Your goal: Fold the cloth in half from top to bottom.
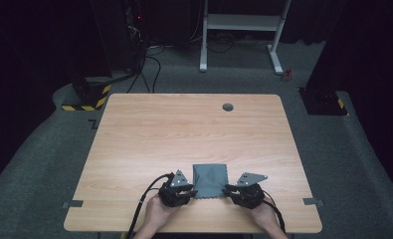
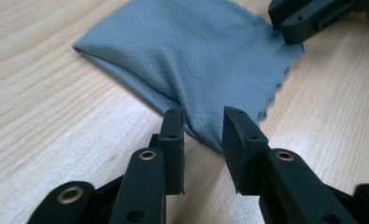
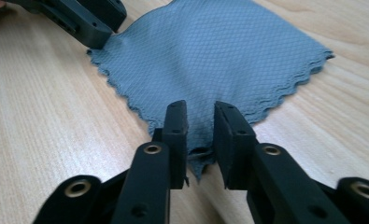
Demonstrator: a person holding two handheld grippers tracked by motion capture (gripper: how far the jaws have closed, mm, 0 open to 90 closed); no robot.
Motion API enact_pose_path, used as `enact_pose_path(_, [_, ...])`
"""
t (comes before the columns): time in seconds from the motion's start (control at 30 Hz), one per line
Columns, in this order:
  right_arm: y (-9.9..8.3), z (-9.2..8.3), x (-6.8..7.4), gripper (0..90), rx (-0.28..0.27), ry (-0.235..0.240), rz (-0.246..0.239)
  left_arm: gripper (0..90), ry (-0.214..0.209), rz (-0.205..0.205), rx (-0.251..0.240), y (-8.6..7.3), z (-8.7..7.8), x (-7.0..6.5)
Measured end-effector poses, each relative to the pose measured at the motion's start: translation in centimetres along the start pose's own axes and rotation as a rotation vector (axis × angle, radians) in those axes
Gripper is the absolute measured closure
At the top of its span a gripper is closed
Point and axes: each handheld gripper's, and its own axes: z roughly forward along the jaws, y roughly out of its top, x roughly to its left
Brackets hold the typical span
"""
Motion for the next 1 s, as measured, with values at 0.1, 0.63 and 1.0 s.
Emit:
enact_pose_path(0.1, [0.4,-0.3,-0.7,74.5,-0.029,-0.016,0.040,66.1,0.012,-0.046,-0.038,0.9,-0.1,0.7])
enact_pose_path(0.63, [3.5,2.9,-4.4,70.8,-0.022,-0.154,0.150,63.3,0.148,-0.142,0.022,4.4,3.5,4.1])
enact_pose_path(1.0, [3.8,3.9,-5.0,87.4,0.022,-0.148,0.119,87.8,0.133,-0.084,0.076,5.0,4.3,5.0])
